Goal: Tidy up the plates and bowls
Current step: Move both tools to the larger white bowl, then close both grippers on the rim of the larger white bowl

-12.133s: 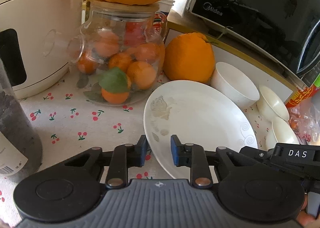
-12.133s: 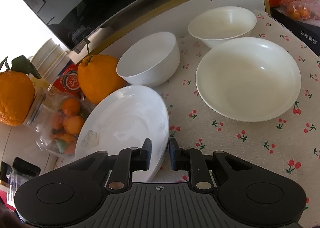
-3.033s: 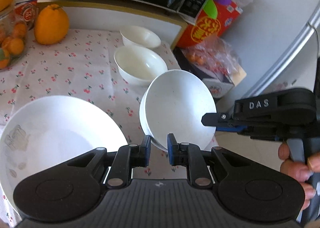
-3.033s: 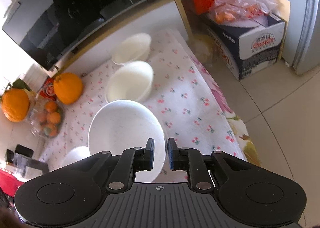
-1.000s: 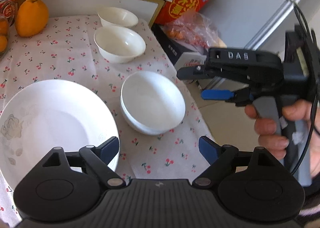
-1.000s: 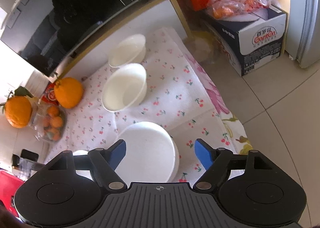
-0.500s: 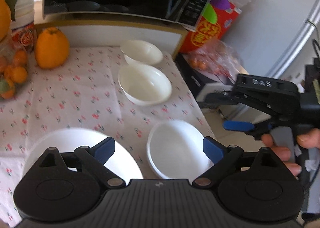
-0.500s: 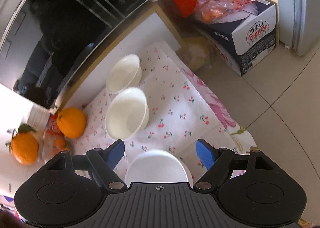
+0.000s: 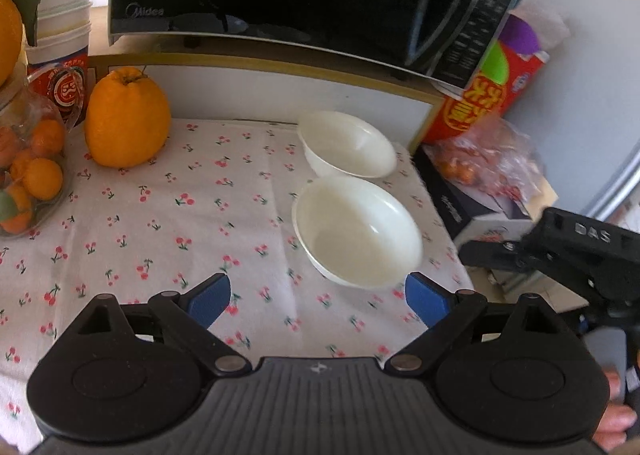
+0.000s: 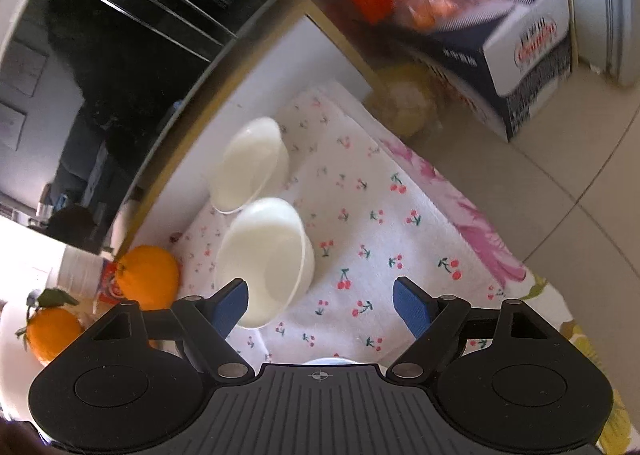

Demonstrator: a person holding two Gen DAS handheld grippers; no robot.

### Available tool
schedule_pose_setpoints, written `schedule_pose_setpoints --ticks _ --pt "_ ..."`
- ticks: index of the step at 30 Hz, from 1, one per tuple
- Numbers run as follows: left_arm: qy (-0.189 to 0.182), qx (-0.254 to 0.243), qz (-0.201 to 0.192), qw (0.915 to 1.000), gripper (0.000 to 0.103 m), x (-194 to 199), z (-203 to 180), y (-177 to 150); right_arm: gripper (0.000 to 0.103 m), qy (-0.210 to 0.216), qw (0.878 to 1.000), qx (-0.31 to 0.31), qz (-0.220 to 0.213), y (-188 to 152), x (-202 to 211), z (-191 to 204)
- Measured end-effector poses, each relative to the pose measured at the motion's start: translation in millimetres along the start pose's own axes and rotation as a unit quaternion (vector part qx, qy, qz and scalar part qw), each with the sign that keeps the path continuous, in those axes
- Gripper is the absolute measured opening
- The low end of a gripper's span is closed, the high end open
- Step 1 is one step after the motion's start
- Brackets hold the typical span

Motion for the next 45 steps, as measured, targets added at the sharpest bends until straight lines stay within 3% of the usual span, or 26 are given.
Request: schedule_pose_setpoints --ticks 10,18,21,26,32,35,45 --pt "-0.008 0.041 0.007 0.9991 0.086 -27.4 10.0 17.7 0.081 0.018 1.0 0.016 -0.016 15.8 -20.8 9.0" --pt "-0.029 0.065 0.006 0.9974 0.065 -40.4 15.3 25.9 0.079 0.0 1.0 0.021 -0.024 19.8 -34.8 11.8" --pt "-0.031 0.062 0.007 0.9976 0.056 -43.4 14.3 25.6 0.069 -0.006 0.999 0.024 -0.028 21.1 -36.3 12.1" --pt "-0.038 0.053 0.015 0.9977 0.039 -48.4 10.6 24.0 0.041 -0.008 0.999 0.029 -0.032 22.0 -37.2 11.3" --pt "-0.046 0.048 0.018 0.9976 0.018 -49.5 7.0 23.9 0.02 -0.003 0.999 0.04 -0.027 20.5 -39.6 12.4" --pt "-0.048 0.044 0.021 0.9977 0.015 -48.7 5.6 24.1 0.014 0.002 0.998 0.051 -0.022 18.5 -40.6 15.7" --pt "-0.04 0.032 0.015 0.9986 0.014 -41.2 1.8 23.3 0.013 0.005 0.998 0.064 -0.024 15.5 -35.8 21.0"
Point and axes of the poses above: each gripper's, at about its wrist camera, not at the fingertips, and x roughly against the way its jaws point, z to its left, y to its top, the point moved 4 cm from there along -x, roughly the way its jaws point, and after that the axes turned 15 degrees about z, right-handed, at the moved point
